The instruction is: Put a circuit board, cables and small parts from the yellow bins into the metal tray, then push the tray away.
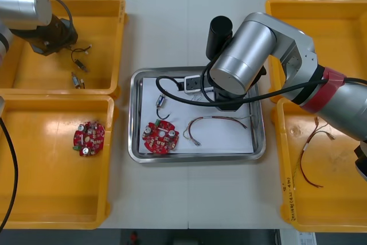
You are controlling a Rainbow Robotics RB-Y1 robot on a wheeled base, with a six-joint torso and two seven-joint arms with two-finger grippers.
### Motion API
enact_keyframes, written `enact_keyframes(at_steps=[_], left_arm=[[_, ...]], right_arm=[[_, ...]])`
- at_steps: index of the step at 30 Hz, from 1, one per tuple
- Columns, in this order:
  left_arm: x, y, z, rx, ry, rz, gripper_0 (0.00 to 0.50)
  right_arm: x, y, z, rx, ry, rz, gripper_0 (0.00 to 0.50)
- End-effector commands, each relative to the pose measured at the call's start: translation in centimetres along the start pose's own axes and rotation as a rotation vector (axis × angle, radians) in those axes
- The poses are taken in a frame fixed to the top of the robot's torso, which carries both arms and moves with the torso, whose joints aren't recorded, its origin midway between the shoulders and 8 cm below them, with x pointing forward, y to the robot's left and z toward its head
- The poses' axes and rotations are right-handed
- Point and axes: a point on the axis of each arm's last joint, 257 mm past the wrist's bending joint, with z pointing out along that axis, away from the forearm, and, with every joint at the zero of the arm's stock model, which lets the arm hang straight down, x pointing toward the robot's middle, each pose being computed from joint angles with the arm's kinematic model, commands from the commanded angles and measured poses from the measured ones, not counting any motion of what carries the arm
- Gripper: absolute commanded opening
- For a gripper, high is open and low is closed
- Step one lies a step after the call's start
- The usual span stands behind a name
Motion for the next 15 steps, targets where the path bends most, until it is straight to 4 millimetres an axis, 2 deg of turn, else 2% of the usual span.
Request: enact_keyframes(at_steps=[1, 8, 15], left_arm=[[-1.5, -2.6, -0.6, 0.039, -0.056, 0.083, 0.500], [-0.8, -2.3, -0.2, 0.026, -0.048, 0.115, 0.500], [0.5, -1.4, 0.4, 0.013, -0.017, 0.113, 0.500]], right_arm=[[-1.7, -0.1, -1.5, 0.023, -0.031, -0.024, 0.500], [-1.8, -0.6, -3.6, 0.044, -0.028, -0.023, 0.500], [-0.2, -0.8, -5.8, 0.062, -0.038, 0.050, 0.500]])
